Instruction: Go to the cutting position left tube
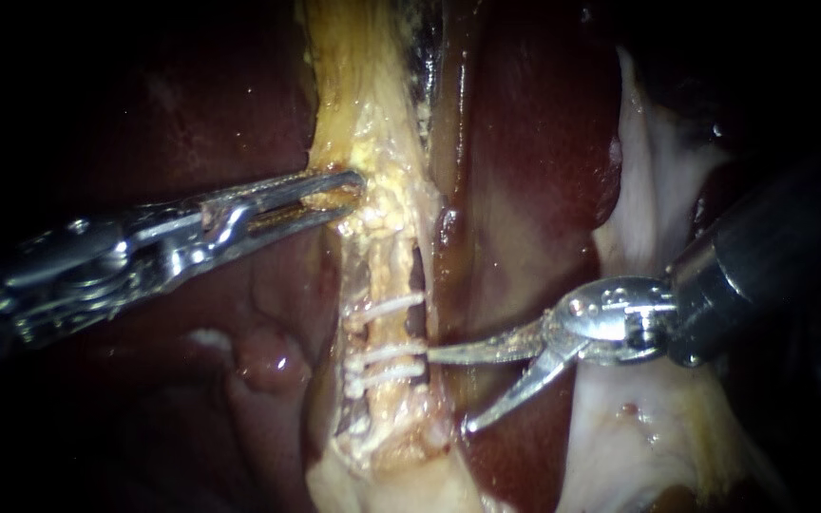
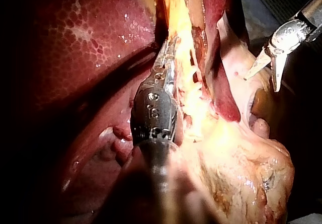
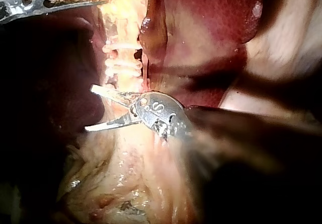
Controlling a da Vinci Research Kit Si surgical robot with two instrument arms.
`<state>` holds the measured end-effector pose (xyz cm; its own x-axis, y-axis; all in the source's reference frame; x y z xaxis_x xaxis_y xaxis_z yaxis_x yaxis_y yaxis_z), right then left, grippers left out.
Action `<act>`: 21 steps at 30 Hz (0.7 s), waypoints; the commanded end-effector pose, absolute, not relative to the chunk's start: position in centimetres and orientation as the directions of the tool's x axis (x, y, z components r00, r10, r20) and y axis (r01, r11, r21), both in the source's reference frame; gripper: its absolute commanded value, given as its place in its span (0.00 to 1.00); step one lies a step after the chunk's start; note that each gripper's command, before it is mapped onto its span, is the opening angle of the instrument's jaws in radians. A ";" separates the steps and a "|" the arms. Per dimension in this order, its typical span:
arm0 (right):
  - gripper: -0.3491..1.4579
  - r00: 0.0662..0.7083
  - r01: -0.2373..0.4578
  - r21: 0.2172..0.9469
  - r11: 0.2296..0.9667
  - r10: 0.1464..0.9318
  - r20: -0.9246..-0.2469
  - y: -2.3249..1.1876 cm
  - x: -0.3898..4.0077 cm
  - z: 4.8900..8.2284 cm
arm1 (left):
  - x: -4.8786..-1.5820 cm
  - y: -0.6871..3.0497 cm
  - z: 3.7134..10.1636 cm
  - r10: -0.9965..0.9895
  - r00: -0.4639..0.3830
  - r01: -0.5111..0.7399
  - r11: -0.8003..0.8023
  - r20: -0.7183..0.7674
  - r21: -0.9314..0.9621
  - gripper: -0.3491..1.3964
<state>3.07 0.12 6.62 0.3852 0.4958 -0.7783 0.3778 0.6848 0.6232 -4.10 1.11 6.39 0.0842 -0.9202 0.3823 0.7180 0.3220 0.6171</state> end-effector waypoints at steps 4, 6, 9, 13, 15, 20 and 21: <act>0.92 0.385 0.378 0.623 0.685 0.496 -0.778 0.12 3.07 6.62 | -4.07 1.10 6.38 -0.920 0.085 0.717 0.323 0.382 0.618 0.00; 0.92 0.385 0.380 0.623 0.683 0.496 -0.778 0.12 3.07 6.62 | -4.03 1.10 6.37 -0.920 0.086 0.716 0.324 0.382 0.619 0.00; 0.92 0.386 0.382 0.623 0.682 0.495 -0.778 0.12 3.09 6.64 | -3.96 1.10 6.31 -0.921 0.088 0.713 0.325 0.380 0.621 0.00; 0.90 0.391 0.390 0.626 0.675 0.494 -0.776 0.09 3.12 6.71 | -3.84 1.14 6.18 -0.923 0.090 0.712 0.323 0.375 0.623 0.00; 0.89 0.409 0.390 0.634 0.668 0.491 -0.769 0.06 3.14 6.77 | -3.78 1.17 6.10 -0.923 0.089 0.715 0.321 0.374 0.621 0.00; 0.87 0.462 0.380 0.647 0.661 0.470 -0.752 0.00 3.23 6.97 | -3.61 1.24 5.90 -0.921 0.070 0.721 0.313 0.384 0.619 0.00; 0.87 0.467 0.378 0.646 0.663 0.465 -0.752 -0.01 3.25 7.01 | -3.57 1.25 5.85 -0.920 0.065 0.722 0.311 0.387 0.618 0.00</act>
<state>3.28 -0.02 7.08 0.4701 0.4690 -0.7477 0.3747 0.6610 0.6502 -3.55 1.26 5.81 0.0635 -0.9196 0.3876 0.7215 0.3106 0.6188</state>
